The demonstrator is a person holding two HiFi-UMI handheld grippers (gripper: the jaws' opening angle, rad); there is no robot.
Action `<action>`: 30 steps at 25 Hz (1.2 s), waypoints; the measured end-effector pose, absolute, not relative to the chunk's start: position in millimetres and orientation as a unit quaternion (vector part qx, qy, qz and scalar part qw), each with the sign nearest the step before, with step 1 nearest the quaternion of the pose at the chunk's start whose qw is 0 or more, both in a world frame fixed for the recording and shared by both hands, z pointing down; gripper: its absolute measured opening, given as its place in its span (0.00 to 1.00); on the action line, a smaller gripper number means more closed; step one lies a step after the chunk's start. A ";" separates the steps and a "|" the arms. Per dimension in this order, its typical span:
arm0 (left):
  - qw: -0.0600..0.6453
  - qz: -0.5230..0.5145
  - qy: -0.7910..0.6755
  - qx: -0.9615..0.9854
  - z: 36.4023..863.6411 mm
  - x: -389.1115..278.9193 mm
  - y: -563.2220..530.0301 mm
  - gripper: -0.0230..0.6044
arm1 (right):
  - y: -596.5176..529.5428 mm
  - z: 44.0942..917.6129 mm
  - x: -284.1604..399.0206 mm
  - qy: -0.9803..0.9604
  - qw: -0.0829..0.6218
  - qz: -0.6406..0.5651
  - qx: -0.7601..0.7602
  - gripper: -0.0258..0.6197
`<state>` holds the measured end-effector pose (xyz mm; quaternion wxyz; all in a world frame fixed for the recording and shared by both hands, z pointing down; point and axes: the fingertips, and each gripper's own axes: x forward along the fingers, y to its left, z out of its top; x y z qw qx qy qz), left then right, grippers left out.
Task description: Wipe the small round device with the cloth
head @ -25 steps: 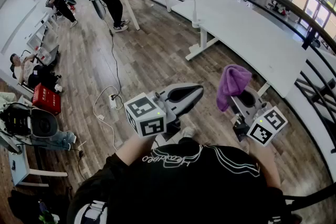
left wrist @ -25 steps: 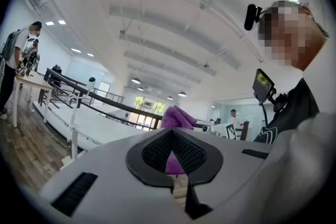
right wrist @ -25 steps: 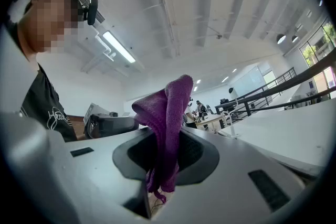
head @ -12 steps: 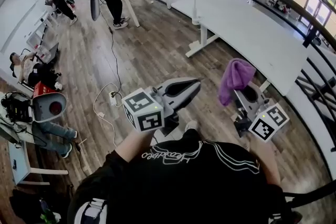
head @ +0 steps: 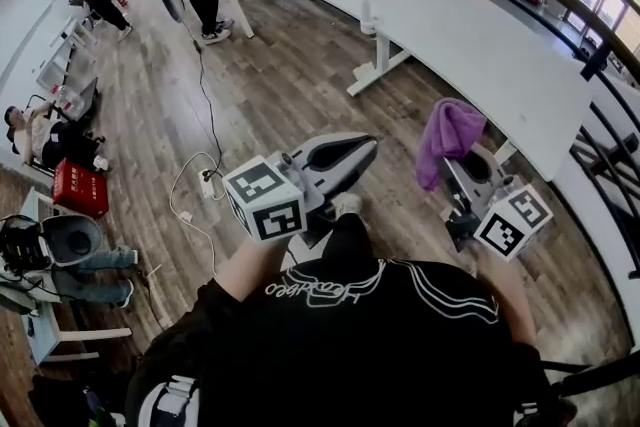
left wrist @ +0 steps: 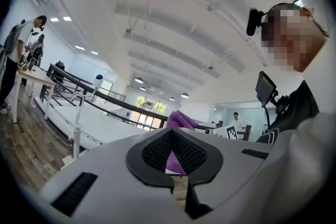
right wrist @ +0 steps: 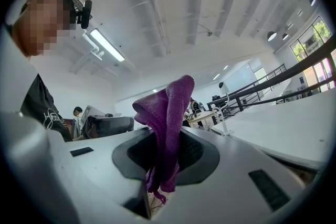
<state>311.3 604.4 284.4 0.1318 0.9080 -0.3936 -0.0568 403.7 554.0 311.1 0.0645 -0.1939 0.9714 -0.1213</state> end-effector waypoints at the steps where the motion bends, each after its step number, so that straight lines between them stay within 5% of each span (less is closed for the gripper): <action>1: 0.133 -0.057 -0.393 0.908 287.5 303.4 596.4 0.05 | 546.2 314.2 397.0 0.971 0.064 -0.122 -0.195 0.14; 20: 0.164 -0.040 -0.365 0.916 305.7 53.1 273.8 0.05 | 223.1 314.5 179.0 0.943 0.055 -0.151 -0.292 0.14; 30: 0.126 -0.043 -0.338 0.932 286.7 2.7 159.8 0.05 | 121.5 306.2 140.8 0.932 0.068 -0.144 -0.326 0.14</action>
